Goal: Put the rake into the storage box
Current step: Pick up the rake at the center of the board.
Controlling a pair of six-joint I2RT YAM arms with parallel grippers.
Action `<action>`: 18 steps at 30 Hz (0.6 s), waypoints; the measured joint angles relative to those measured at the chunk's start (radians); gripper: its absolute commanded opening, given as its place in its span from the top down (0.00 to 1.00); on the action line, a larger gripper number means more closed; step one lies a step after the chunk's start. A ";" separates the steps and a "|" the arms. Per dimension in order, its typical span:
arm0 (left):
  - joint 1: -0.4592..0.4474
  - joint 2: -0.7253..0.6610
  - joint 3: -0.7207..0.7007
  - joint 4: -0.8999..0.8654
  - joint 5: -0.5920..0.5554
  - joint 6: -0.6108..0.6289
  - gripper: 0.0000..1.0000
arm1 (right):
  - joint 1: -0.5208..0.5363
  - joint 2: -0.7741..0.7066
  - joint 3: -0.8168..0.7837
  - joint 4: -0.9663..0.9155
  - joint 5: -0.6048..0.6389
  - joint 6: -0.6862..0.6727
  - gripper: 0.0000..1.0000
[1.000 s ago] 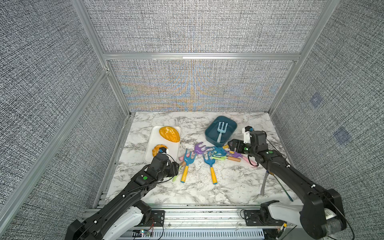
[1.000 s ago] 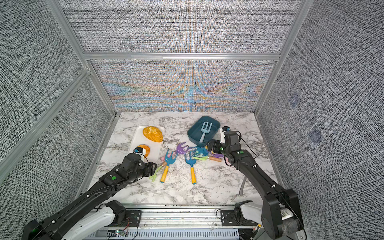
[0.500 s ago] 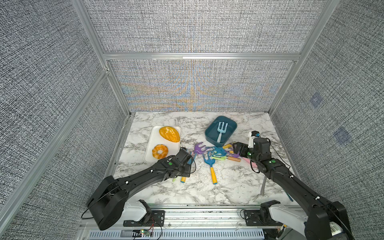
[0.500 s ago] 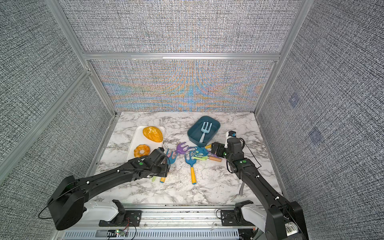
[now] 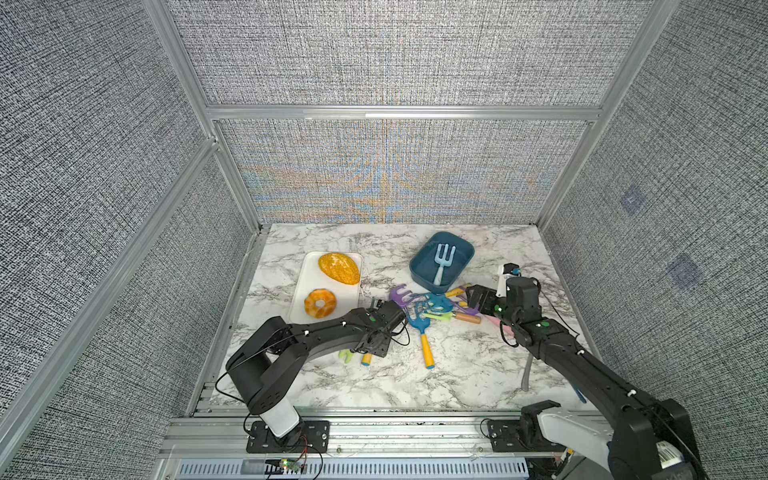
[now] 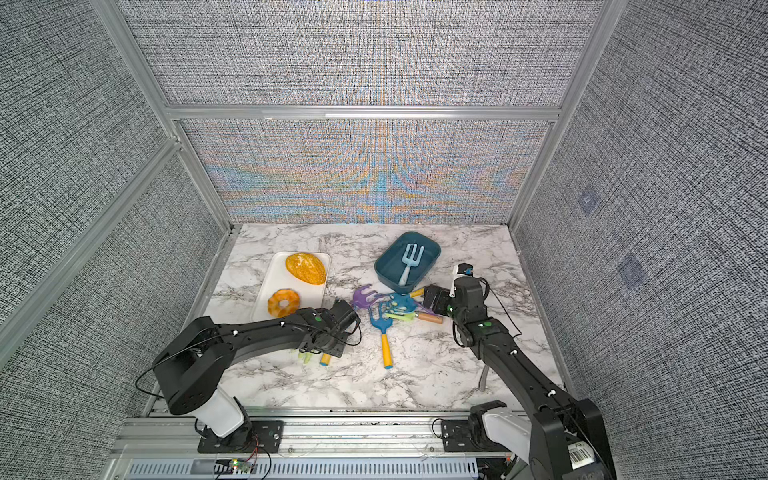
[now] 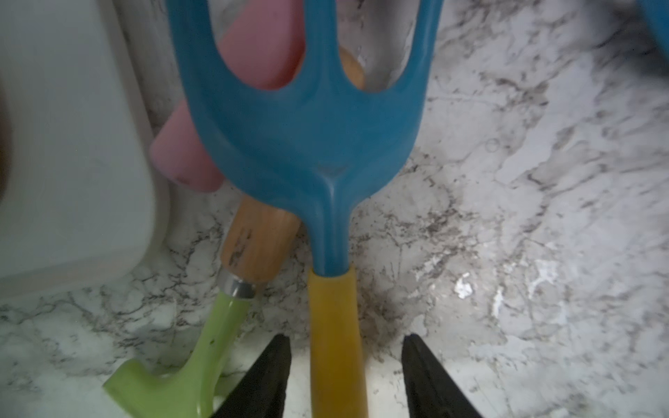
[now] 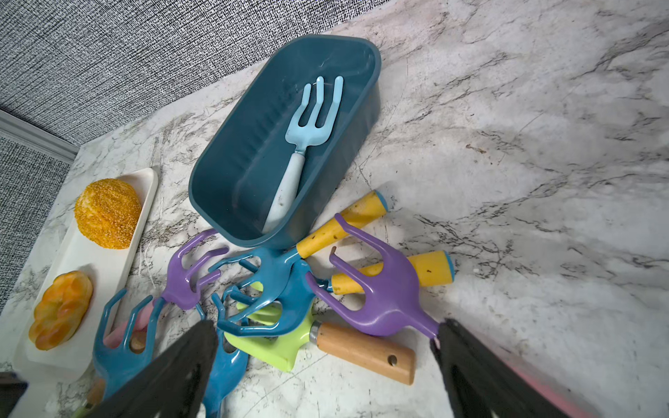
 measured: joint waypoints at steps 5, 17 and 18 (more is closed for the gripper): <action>-0.013 0.041 0.045 -0.019 -0.016 0.004 0.81 | 0.000 -0.004 0.000 0.001 0.000 0.000 0.01; -0.033 0.005 0.233 -0.110 -0.006 0.051 1.00 | -0.002 -0.033 -0.006 0.002 0.000 0.002 0.01; -0.033 -0.002 0.253 -0.118 -0.006 0.057 1.00 | -0.002 -0.034 -0.006 0.002 0.000 0.003 0.01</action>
